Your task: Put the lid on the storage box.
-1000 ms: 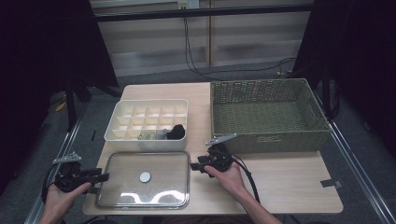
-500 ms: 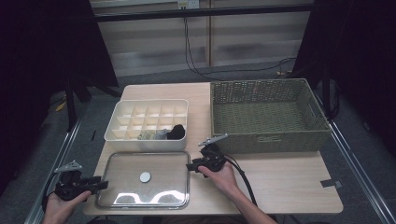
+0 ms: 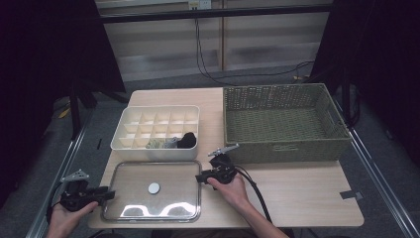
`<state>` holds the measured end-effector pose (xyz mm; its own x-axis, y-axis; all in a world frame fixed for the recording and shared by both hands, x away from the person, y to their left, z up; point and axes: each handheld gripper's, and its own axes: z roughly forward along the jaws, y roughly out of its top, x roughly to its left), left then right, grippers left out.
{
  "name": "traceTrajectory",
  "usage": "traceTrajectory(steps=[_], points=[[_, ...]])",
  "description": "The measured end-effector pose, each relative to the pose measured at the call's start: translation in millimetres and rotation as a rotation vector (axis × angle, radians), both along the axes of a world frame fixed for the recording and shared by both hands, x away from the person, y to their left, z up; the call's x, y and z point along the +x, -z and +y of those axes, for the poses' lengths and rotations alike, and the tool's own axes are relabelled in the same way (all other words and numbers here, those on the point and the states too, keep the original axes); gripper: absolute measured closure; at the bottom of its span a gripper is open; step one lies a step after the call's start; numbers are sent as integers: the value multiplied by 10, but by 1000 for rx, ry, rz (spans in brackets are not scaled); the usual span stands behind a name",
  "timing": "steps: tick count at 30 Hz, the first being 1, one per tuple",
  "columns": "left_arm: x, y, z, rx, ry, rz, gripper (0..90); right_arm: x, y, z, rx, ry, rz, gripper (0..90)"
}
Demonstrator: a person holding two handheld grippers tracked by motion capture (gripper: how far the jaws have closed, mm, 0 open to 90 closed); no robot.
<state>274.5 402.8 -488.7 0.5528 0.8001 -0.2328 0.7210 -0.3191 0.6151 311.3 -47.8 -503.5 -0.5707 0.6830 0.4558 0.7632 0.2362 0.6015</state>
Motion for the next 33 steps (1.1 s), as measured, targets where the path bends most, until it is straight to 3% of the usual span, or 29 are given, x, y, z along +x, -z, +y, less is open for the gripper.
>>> traceTrajectory(steps=[6,8,12,16,20,24,26,29,33], points=[[29,7,-19,0,-14,-8,548,11,66,-76,111,101,96,671],[26,4,-38,18,-1,-13,552,-3,93,-104,156,143,131,692],[31,16,-3,-14,-7,-9,551,-52,156,-132,226,236,163,728],[30,11,-19,4,-5,-16,553,-93,201,-146,291,302,199,734],[37,15,-6,-13,-4,-9,553,-124,243,-158,343,351,221,743],[32,23,6,-22,-2,-12,552,-128,292,-188,405,361,270,743],[28,31,11,-41,-3,-9,551,-127,321,-173,434,338,293,742],[22,30,5,-34,3,-15,551,-125,283,-122,394,310,258,723],[31,25,8,-35,12,-5,552,-100,264,-143,356,224,233,719]])
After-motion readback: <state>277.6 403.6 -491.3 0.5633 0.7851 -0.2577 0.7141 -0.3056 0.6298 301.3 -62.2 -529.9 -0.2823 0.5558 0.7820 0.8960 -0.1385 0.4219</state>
